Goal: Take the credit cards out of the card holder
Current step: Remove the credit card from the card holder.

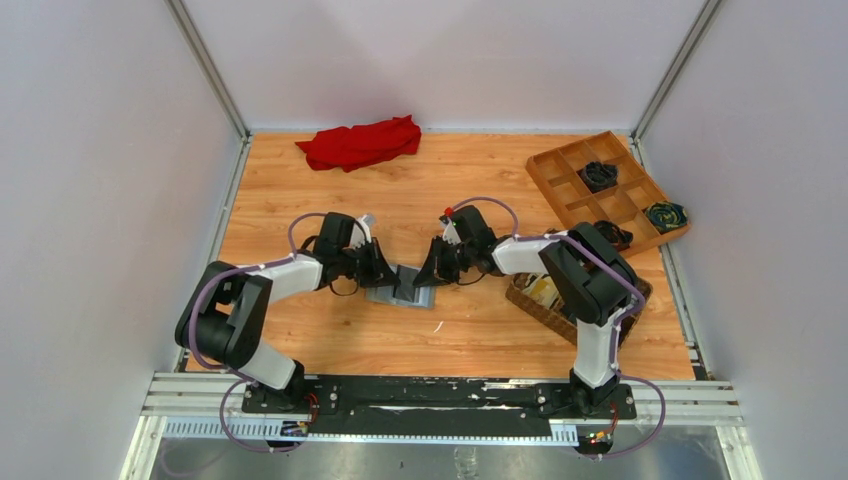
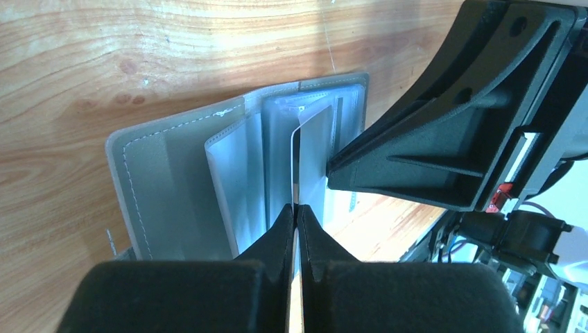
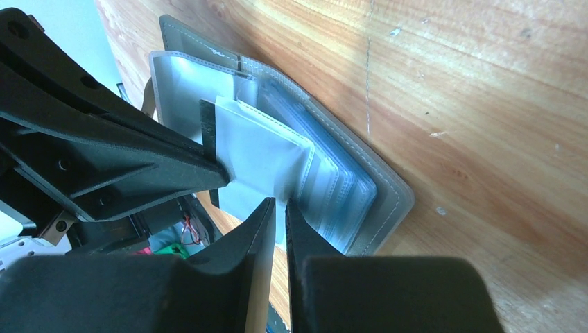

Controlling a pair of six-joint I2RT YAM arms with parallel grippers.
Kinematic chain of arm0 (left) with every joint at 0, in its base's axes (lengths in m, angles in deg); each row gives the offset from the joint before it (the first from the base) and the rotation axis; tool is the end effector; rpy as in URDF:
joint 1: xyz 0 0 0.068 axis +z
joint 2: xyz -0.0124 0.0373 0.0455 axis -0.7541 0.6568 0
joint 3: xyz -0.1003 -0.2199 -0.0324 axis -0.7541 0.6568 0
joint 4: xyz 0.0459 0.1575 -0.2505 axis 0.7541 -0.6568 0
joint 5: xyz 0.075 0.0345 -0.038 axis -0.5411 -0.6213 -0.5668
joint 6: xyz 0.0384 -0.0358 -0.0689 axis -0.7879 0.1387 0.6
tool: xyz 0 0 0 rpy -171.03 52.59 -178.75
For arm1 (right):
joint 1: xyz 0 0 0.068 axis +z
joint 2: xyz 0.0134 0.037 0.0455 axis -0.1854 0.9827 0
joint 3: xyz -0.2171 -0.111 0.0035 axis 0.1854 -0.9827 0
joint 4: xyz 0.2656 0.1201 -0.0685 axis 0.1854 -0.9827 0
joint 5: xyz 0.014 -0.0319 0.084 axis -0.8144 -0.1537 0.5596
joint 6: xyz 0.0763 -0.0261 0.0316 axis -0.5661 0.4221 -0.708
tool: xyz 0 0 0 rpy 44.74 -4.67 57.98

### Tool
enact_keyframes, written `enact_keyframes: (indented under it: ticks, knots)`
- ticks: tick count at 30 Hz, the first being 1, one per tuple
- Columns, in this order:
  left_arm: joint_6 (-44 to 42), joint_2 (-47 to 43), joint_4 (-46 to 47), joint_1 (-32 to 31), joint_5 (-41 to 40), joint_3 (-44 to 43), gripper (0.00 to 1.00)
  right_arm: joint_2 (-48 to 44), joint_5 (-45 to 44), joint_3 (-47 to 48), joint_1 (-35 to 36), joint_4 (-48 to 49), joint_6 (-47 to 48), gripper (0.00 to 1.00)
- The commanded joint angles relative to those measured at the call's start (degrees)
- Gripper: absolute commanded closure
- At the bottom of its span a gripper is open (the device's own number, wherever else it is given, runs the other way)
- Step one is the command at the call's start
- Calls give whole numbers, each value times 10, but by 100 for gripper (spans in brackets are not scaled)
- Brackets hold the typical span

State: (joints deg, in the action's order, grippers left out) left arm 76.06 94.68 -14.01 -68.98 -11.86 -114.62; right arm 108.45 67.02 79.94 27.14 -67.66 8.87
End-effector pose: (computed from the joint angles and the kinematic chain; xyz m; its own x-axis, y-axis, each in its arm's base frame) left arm 0.2892 -0.1479 0.0563 -0.9389 -0.2167 -0.2676 0.0410 0.7012 -0.7118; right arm 0.3026 0.2913 0.0510 -0.9793 0.0291 -0.2003 -0.1532 0.5398 0.8278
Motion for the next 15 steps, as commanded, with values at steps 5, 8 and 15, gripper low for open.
enact_keyframes:
  ticks: [5, 8, 15]
  knots:
    - [-22, 2, 16, 26, 46, 28, 100, 32, -36, -12, 9, -44, 16, 85]
    - [-18, 1, 16, 40, 43, 35, 100, 31, -37, -13, 9, -45, 19, 85]
    - [-12, -13, 16, 67, 37, 51, 100, 31, -39, -18, 5, -47, 22, 85]
